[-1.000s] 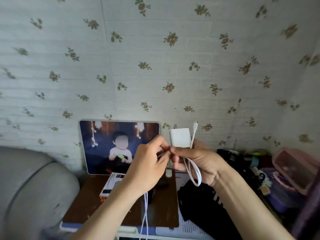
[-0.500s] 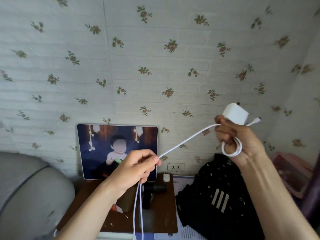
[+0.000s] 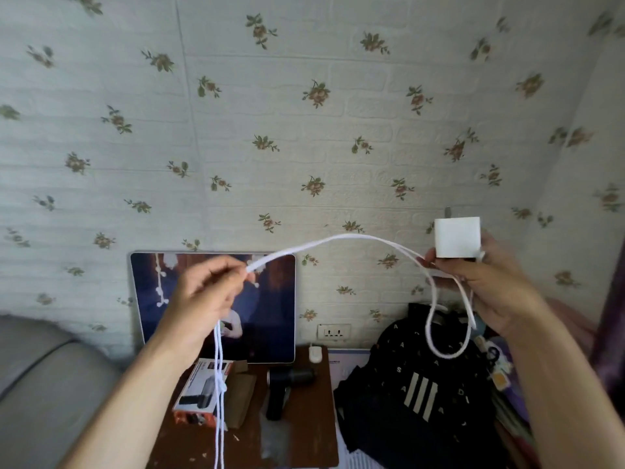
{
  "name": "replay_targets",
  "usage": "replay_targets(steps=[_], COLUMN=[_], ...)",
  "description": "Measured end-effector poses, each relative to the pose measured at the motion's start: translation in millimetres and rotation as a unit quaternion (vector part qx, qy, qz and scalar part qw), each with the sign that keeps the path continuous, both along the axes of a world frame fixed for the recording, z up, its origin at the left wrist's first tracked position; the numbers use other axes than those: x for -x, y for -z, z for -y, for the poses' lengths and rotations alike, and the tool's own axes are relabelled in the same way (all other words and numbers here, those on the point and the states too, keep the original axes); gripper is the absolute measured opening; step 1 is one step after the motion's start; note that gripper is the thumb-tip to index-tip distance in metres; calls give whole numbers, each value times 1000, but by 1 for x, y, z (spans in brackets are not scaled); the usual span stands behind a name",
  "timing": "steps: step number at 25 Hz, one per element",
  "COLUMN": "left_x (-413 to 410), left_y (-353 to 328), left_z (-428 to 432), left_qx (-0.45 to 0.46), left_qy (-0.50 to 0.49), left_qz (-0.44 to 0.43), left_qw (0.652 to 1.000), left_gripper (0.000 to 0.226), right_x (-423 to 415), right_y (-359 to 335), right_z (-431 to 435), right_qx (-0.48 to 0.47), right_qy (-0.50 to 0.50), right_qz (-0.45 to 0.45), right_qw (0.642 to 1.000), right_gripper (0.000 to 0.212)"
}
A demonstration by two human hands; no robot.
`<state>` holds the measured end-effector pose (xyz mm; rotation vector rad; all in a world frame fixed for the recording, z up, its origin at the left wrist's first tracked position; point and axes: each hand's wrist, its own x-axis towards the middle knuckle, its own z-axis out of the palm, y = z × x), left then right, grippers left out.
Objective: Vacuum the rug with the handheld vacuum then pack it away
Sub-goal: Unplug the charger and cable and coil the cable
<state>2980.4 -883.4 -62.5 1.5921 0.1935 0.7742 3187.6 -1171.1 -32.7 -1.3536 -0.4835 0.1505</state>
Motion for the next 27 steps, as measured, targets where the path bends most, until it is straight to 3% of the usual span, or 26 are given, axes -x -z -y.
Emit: replay_targets(steps=[4,8,9,11,15,18,23,27], left_x=[-2,-8,-10,-12,-15,-20,-32,-38], left_y=[-18,-16,-15,-21,-43,-55,-55,-53], left_z=[-2,11,16,27,42,47,47,52], left_qx=[0,23,31,28,-32,-64,-179,-214], left_qy=[-52,-31,-18,11,65,76,12,-57], left_qz=[70,50,44,40,38,37,-19,-27], left_qw=[996,998,998,999,997,994,984,975], left_gripper=[20,39,35,23,20,20,17,17], right_x=[-2,1,2,5,6,15,47,68], right_y=[-2,8,13,22,25,26,19,24], right_z=[-5,-26,-31,-38,-39,-40,-45,-48], right_qx=[-73,-121,-123,-125,-60,-63,-134,-109], right_qy=[-3,-72,-71,-71,-80,-117,-221,-243], right_qz=[-51,-127,-131,-126,-67,-70,-188,-255], right_qw=[996,982,981,982,993,989,948,929], right_gripper=[39,28,22,30,44,45,28,14])
